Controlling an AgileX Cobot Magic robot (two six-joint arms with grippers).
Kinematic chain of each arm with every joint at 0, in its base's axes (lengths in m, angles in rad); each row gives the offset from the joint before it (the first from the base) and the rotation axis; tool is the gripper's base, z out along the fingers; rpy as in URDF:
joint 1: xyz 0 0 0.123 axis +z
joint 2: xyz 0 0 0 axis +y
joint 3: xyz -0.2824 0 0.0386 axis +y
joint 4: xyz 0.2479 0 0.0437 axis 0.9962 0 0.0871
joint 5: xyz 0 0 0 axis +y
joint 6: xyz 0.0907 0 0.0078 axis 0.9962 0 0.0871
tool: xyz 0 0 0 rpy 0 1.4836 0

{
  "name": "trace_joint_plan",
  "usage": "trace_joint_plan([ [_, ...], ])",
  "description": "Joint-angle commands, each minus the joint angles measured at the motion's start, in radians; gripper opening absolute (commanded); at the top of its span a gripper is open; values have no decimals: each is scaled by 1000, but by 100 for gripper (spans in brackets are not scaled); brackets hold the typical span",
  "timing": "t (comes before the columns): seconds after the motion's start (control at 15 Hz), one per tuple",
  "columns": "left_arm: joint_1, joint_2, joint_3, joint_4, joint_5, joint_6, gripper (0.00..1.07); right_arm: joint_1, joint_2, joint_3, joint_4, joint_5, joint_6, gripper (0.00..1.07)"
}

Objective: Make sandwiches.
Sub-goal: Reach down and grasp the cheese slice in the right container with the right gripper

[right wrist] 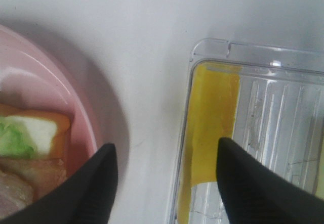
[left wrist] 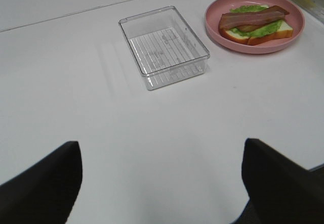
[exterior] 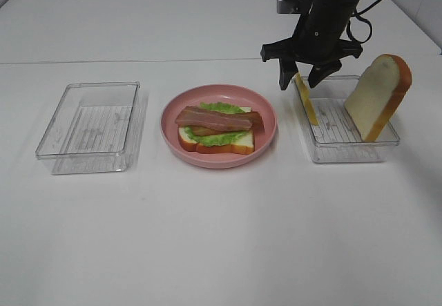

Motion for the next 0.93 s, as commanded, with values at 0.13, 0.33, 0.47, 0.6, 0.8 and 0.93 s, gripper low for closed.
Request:
trace_joint_plan([
  [0.13, 4, -21, 2, -8, -10, -2, 81, -5, -1, -7, -9, -7, -14, 50],
  [0.33, 4, -21, 2, -8, -10, -2, 81, -6, 2, -7, -10, -2, -14, 50],
  [0.47, 4, -21, 2, -8, -10, -2, 81, -7, 17, -7, -10, 11, -14, 49],
  [0.6, 4, -21, 2, -8, -10, -2, 81, -7, 18, -7, -10, 7, -11, 44],
  [0.8, 4, -21, 2, -8, -10, -2, 81, -7, 18, -7, -14, 9, -10, 20],
  [0.93, 4, -21, 2, -8, -10, -2, 81, -7, 18, -7, -18, 11, -10, 7],
])
